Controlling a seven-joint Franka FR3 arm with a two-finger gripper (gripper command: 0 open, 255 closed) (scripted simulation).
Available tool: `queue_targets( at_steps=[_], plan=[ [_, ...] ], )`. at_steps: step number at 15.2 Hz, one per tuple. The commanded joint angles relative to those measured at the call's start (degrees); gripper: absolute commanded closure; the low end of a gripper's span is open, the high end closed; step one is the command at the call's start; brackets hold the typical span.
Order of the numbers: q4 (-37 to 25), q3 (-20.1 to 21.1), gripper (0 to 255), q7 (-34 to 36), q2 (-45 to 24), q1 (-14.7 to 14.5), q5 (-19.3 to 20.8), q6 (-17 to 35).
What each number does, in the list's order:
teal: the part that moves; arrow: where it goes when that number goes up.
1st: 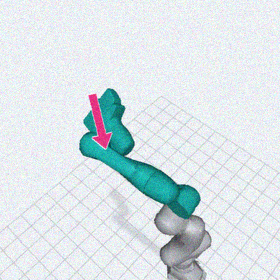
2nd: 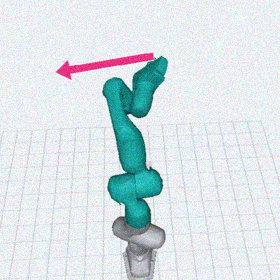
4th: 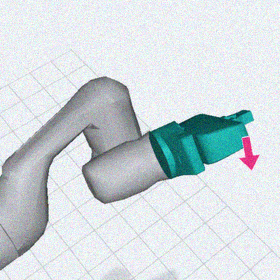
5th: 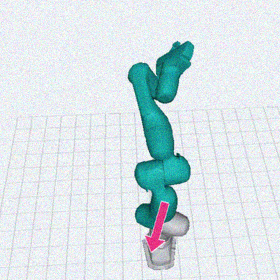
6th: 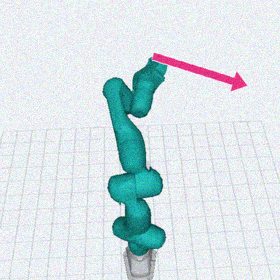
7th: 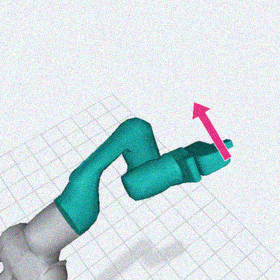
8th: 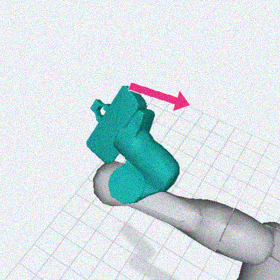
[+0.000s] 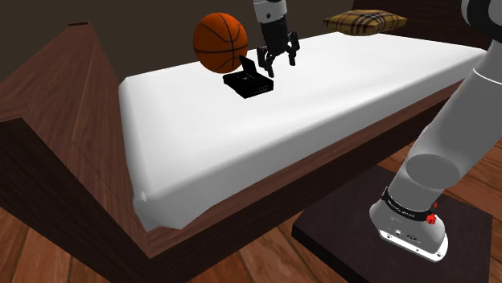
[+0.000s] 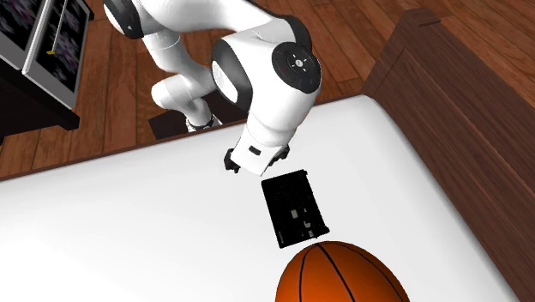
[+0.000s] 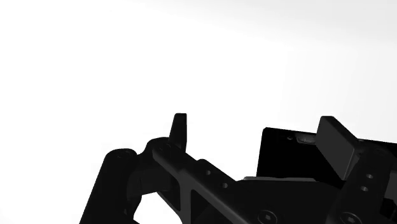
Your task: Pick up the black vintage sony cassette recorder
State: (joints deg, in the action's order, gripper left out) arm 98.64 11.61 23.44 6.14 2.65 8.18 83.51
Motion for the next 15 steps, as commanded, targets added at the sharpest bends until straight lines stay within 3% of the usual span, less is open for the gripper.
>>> queue_targets(
  at_steps=[1, 7, 8, 15],
  plan=[
    [-6.80, 0.81, 0, 1.94, -4.74, -0.36, 1.09, -1.80],
    [-31.04, 2.01, 0, 6.09, -20.93, -2.99, 5.87, -9.16],
    [-31.76, 1.94, 0, 6.14, -21.38, -3.15, 6.00, -9.41],
    [-21.72, 1.79, 0, 7.05, -18.51, -2.24, 5.05, -2.21]
  ],
)
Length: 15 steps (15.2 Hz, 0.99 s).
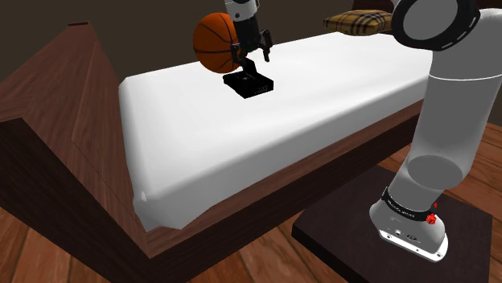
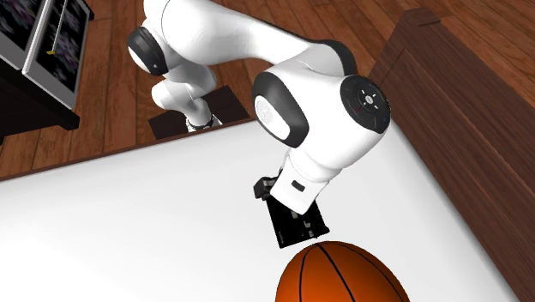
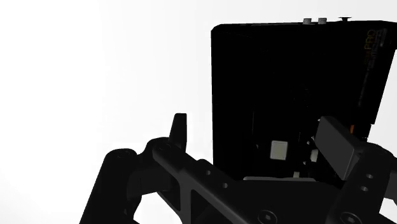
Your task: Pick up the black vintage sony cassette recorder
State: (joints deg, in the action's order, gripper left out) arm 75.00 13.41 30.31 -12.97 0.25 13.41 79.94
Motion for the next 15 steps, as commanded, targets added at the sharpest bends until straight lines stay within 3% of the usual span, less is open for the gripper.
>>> queue_targets(
  at_steps=[1, 2, 3, 12, 15],
  plan=[
    [1.92, -0.02, 0, 0.18, 0.59, 0.16, -0.18, 1.36],
    [1.93, -0.02, 0, 0.18, 0.60, 0.16, -0.18, 1.36],
    [1.87, -0.03, 255, 0.14, 0.58, 0.18, -0.17, 1.33],
    [1.92, -0.02, 255, 0.18, 0.59, 0.16, -0.18, 1.36],
    [-1.74, 0.03, 255, -0.17, -0.34, -0.14, 0.12, -1.36]
  ],
)
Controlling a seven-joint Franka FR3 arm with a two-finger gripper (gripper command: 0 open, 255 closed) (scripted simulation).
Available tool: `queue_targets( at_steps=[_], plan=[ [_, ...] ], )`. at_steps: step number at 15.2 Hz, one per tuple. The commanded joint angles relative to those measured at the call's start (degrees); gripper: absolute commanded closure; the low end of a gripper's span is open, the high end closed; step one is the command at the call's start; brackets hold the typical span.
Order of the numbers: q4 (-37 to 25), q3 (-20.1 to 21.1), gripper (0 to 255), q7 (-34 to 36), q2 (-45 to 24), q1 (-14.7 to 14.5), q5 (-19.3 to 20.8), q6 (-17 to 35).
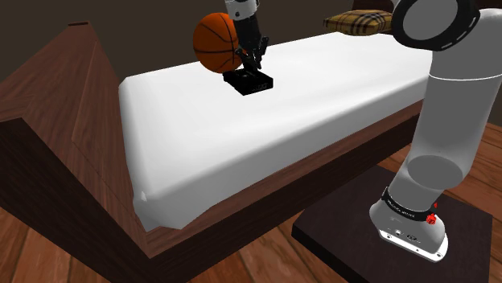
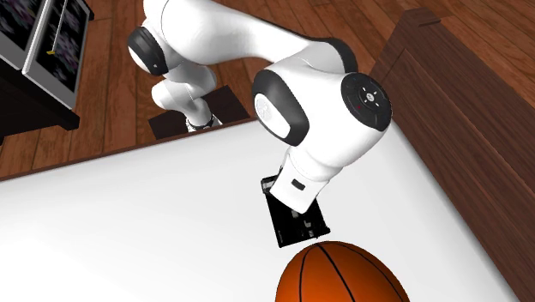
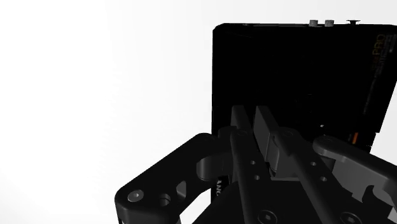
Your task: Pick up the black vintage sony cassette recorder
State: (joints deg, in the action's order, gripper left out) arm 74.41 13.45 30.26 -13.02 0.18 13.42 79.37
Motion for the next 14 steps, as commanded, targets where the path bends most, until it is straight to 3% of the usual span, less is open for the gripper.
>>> queue_targets(
  at_steps=[1, 12, 14],
  plan=[
    [-2.46, 0.02, 255, -0.24, -0.66, -0.20, 0.22, -1.74],
    [-21.55, 0.06, 255, -1.90, -7.48, -2.57, 2.64, -14.04],
    [-21.92, 0.04, 255, -1.93, -7.63, -2.64, 2.69, -14.25]
  ],
)
